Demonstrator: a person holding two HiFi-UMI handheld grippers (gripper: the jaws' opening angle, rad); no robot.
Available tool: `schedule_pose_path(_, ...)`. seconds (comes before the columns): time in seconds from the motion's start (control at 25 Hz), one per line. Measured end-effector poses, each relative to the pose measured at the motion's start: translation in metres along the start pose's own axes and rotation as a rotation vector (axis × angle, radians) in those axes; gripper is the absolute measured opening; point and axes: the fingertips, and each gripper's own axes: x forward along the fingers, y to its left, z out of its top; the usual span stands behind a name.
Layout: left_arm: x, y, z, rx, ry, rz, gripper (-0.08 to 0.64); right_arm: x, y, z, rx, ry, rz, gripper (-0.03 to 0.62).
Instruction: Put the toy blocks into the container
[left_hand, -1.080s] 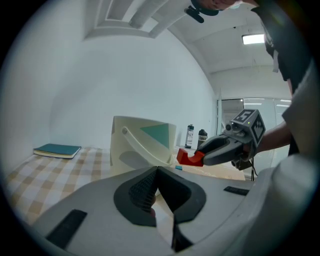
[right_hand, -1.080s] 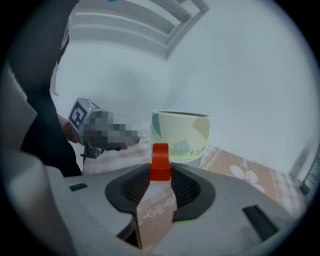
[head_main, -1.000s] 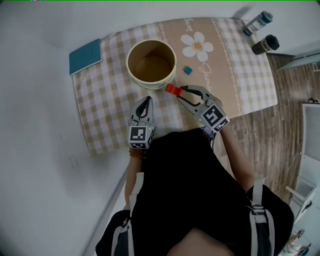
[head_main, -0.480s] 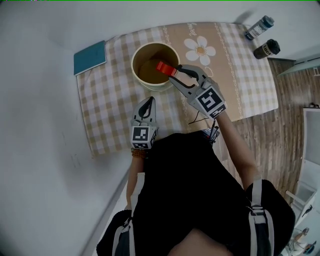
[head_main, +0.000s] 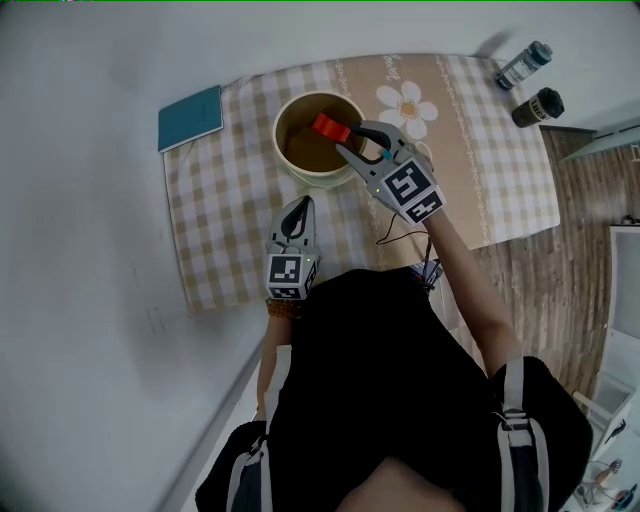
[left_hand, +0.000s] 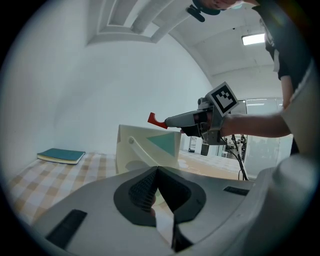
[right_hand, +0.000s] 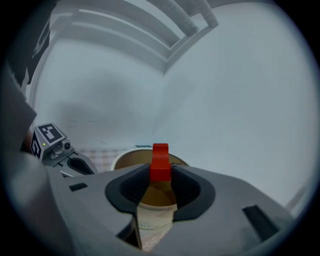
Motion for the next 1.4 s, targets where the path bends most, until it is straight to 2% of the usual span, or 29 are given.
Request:
schedule_pose_path(0.92,0.003,-0.001,-0.005,0.003,0.013,-0.018,-0.009,0.002,-0.004,-0.005,-0.01,-0.011,-0.017,0.132)
schedule_pose_path(1.2,0.004,-0.001,-0.005,0.003,0.018,-0.019,-0.009,-0.014,-0.026,-0.014,0.026,-0.024,-0.08,0.131)
schedule_pose_path(1.4,0.005,-0.003,-0.008,0.003,0.027,-0.024,-0.009,-0.041,-0.059,-0.025,0.12,-0.063,-0.154,0.104)
